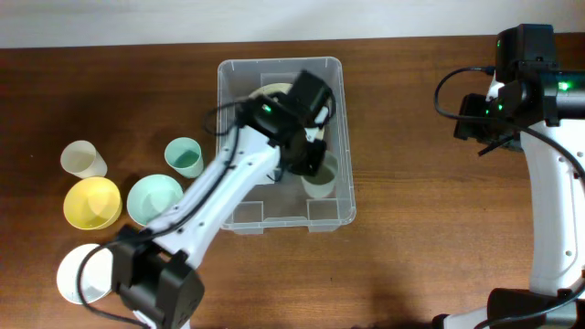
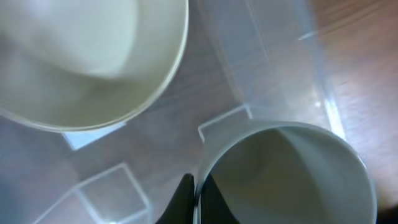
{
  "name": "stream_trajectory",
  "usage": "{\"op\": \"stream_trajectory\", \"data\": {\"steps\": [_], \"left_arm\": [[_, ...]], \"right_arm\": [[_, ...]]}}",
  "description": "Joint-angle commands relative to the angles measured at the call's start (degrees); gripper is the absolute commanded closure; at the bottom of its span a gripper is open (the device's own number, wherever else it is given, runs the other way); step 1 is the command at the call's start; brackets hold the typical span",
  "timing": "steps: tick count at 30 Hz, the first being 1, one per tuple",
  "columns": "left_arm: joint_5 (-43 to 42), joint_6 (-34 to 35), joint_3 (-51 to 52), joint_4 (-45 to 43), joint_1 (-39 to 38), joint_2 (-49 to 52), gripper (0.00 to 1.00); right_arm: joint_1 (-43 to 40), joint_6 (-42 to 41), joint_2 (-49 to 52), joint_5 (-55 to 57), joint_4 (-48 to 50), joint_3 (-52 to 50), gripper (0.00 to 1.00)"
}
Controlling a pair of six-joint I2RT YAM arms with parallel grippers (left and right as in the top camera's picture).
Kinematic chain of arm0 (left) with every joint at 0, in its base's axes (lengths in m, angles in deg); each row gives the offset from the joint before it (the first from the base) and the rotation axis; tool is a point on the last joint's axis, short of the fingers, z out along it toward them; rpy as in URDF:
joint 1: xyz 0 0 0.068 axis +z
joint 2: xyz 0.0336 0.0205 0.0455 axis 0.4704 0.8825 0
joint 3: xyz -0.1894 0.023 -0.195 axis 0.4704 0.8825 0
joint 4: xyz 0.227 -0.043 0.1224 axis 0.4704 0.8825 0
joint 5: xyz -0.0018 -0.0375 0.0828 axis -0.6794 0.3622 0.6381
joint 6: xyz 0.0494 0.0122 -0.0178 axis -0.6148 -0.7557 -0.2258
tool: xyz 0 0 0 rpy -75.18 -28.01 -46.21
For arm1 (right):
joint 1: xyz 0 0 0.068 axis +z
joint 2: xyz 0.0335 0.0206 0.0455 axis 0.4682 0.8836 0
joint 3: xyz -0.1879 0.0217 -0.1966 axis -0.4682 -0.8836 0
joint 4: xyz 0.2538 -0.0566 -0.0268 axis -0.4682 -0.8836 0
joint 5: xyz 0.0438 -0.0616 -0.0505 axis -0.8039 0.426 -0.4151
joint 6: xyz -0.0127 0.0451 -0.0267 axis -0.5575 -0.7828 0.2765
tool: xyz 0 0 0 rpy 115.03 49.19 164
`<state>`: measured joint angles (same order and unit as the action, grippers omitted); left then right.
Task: Pack container
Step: 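Carry the grey cup into the container's front right corner, then release the cup and move the left gripper toward the mint cup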
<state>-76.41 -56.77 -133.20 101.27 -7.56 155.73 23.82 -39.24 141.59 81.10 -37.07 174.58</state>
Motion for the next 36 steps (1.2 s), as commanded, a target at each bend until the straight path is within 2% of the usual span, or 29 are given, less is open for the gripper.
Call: {"op": "stream_trajectory", "data": {"steps": [1, 5, 21, 22, 23, 24, 26, 29, 36], "left_arm": [[-0.8, 1.2, 5.4, -3.0, -0.7, 1.9, 0.99], [-1.7, 1.2, 9.0, -5.2, -0.9, 3.7, 0.99], [-1.7, 1.1, 9.0, -7.0, -4.1, 5.4, 0.99], [-1.7, 1.1, 9.0, -6.8, -4.4, 5.4, 0.90], [-1.7, 1.1, 9.0, -6.8, -4.5, 5.4, 0.73], [-1.7, 1.1, 9.0, -6.7, -4.6, 5.4, 0.60], [0.1, 1.1, 8.8, -6.1, -4.5, 5.3, 0.41], [5.8, 1.1, 6.4, -3.3, -3.1, 4.9, 0.35], [16.1, 1.1, -8.2, 5.6, 5.5, -0.3, 0.31]], "right_arm": [[-0.5, 0.4, -1.2, 0.9, 0.0, -0.3, 0.38], [-0.5, 0.4, -1.2, 0.9, -0.3, -0.3, 0.38], [-0.5, 0.4, -1.2, 0.9, -0.3, -0.3, 0.38], [-0.5, 0.4, -1.2, 0.9, -0.3, -0.3, 0.38], [-0.5, 0.4, -1.2, 0.9, -0.3, -0.3, 0.38], [-0.5, 0.4, -1.2, 0.9, -0.3, -0.3, 0.37], [-0.5, 0.4, -1.2, 0.9, -0.3, -0.3, 0.38], [-0.5, 0.4, -1.2, 0.9, -0.3, -0.3, 0.38], [-0.5, 0.4, -1.2, 0.9, -0.2, -0.3, 0.38]]}}
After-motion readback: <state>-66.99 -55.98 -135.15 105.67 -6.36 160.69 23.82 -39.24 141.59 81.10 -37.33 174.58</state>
